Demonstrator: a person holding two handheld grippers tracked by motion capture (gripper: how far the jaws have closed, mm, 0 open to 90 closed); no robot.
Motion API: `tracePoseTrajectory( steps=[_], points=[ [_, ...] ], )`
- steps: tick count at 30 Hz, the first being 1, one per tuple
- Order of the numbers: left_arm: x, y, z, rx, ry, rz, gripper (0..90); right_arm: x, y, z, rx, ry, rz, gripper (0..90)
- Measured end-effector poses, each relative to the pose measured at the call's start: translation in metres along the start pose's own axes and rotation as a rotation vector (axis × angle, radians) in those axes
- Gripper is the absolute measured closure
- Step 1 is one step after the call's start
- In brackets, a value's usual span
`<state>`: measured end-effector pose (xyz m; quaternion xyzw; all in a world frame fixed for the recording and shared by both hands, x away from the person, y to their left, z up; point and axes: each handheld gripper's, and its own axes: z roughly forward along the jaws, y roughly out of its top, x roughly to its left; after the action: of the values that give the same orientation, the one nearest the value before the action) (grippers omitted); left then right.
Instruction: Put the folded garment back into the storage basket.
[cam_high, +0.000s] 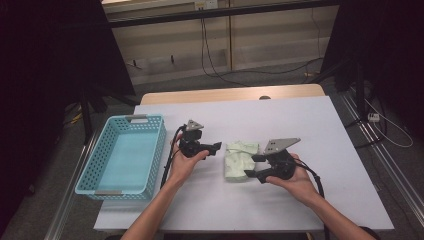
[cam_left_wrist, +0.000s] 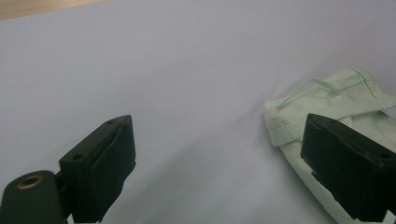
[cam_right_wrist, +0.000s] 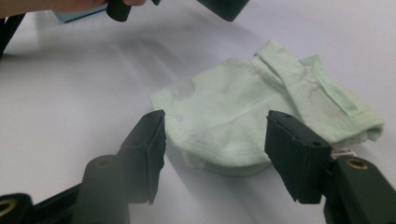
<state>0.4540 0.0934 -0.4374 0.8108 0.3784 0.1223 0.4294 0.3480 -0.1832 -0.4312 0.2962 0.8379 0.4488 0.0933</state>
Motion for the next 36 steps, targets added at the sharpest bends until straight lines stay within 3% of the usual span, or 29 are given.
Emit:
tracePoseTrajectory(
  steps=[3, 8, 14, 19, 22, 26, 36],
  points=[
    [0.002, 0.001, 0.003, 0.002, -0.026, -0.043, 15.4, 0.004, 0.001, 0.003, 0.020, 0.015, -0.023, 42.4],
    [-0.001, 0.005, 0.008, 0.008, -0.029, -0.002, 16.1, 0.011, 0.001, 0.011, 0.065, 0.028, -0.072, 43.3],
    [-0.009, 0.008, 0.022, 0.040, -0.069, -0.008, 20.8, 0.012, 0.002, 0.015, 0.045, 0.036, -0.090, 48.7],
    [-0.012, 0.008, 0.029, 0.061, -0.095, -0.037, 24.7, 0.012, -0.002, 0.023, 0.103, 0.026, -0.122, 52.5],
    [-0.014, 0.009, 0.032, 0.067, -0.106, -0.056, 28.0, 0.012, -0.004, 0.027, 0.125, 0.023, -0.120, 53.0],
    [-0.015, 0.010, 0.038, 0.098, -0.157, -0.083, 31.8, 0.011, -0.007, 0.033, 0.154, 0.014, -0.125, 53.5],
    [-0.021, 0.006, 0.046, 0.136, -0.177, -0.078, 44.4, 0.006, -0.011, 0.034, 0.130, 0.048, -0.100, 52.9]
  ],
)
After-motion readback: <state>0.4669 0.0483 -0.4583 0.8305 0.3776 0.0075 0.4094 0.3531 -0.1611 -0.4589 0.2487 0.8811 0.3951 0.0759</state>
